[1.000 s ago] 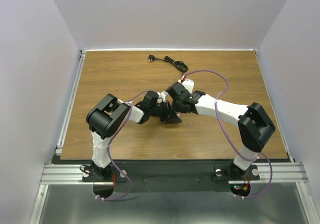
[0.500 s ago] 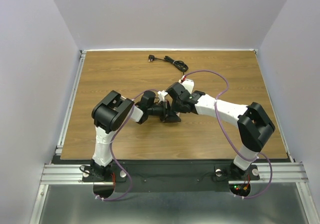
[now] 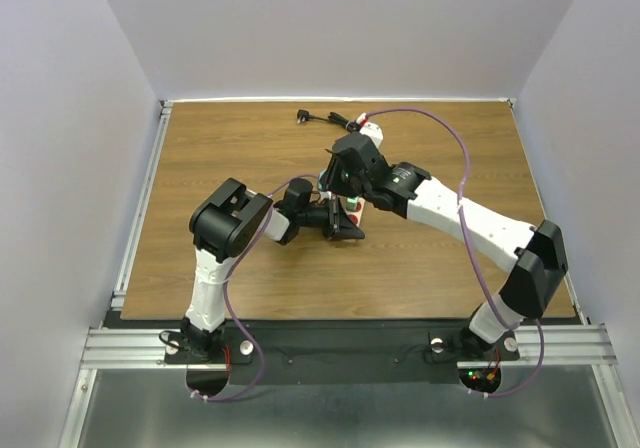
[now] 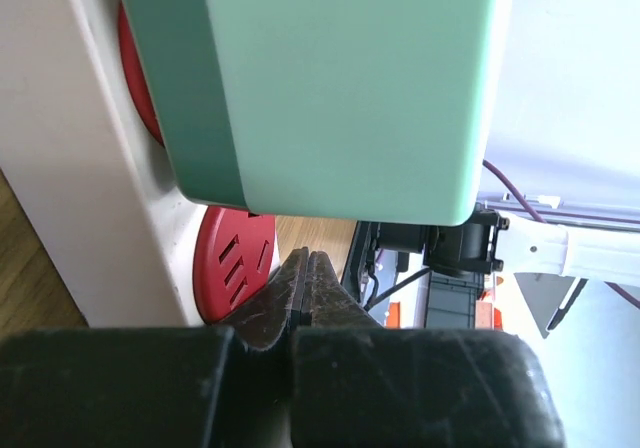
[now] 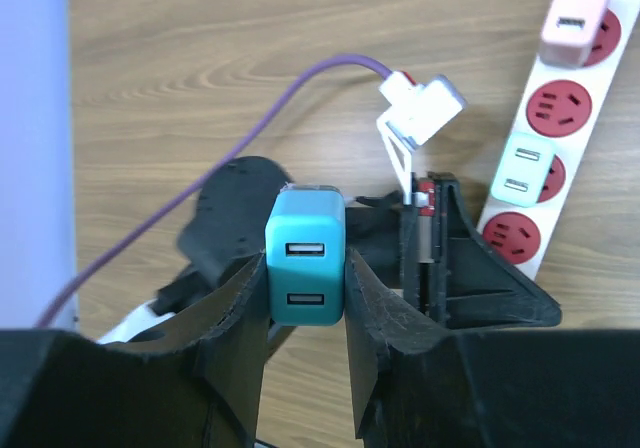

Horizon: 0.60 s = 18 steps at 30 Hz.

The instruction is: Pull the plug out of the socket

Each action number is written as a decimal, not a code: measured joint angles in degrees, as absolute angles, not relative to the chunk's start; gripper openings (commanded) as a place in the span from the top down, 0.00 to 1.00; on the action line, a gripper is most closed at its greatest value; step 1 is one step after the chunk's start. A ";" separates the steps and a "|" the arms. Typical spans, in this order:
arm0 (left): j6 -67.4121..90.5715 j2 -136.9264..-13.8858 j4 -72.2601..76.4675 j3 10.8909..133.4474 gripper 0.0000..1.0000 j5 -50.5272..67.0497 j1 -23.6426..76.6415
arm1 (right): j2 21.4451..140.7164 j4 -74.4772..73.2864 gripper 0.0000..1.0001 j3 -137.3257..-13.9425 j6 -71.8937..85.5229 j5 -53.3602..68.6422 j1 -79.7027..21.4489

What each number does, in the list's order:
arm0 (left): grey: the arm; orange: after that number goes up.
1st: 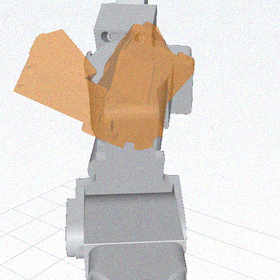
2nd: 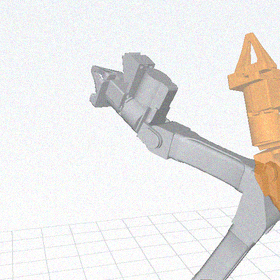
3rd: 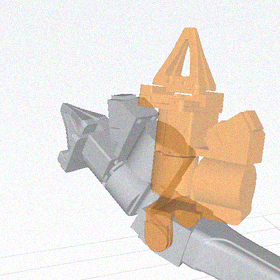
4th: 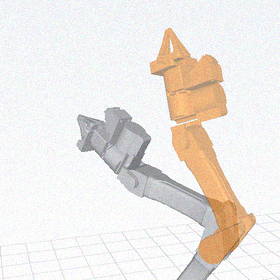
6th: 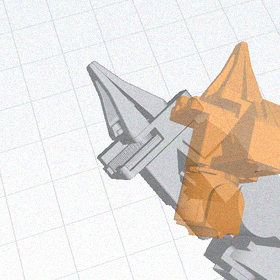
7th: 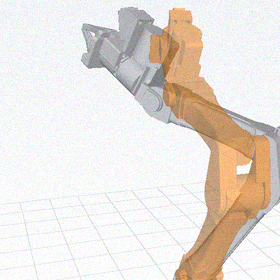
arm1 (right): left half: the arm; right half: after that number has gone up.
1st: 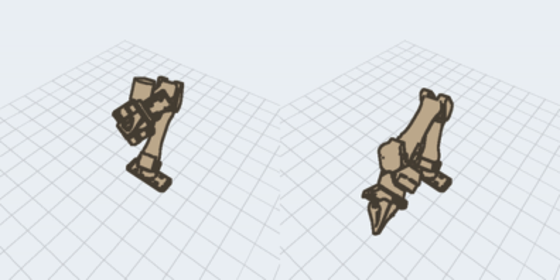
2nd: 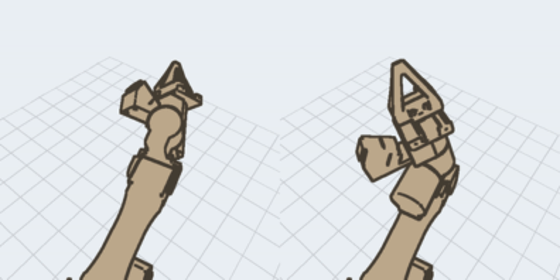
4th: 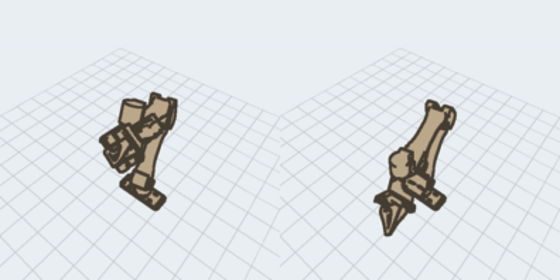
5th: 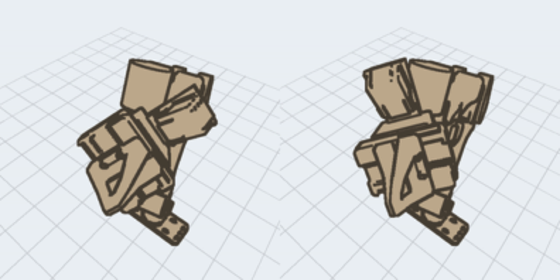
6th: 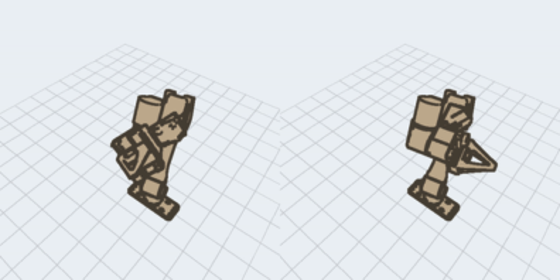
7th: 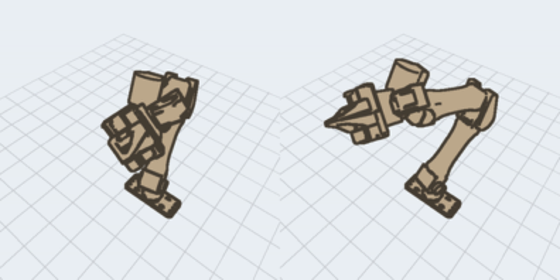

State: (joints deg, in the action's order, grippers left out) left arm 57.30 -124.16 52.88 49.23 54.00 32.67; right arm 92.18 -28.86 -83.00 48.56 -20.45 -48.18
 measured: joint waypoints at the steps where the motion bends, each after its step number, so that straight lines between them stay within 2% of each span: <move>1: 57.30 -124.16 52.88 49.23 1.00 54.00 32.67 | 91.92 -28.95 1.00 -83.61 48.56 -20.64 -48.45; 4: 57.30 -124.07 52.93 49.17 1.00 53.95 32.67 | 90.87 -29.87 1.00 -83.57 48.71 -22.37 -48.53; 9: 56.60 -120.55 51.31 47.70 1.00 49.89 33.41 | 85.38 -32.67 1.00 -76.64 50.46 -24.82 -45.19; 14: 53.74 -113.19 43.48 46.17 1.00 42.83 34.20 | 79.07 -36.29 1.00 -69.78 51.35 -24.97 -34.46; 18: 49.34 -106.74 33.15 46.24 1.00 35.97 34.15 | 78.72 -37.50 0.99 -66.59 50.83 -24.03 -25.91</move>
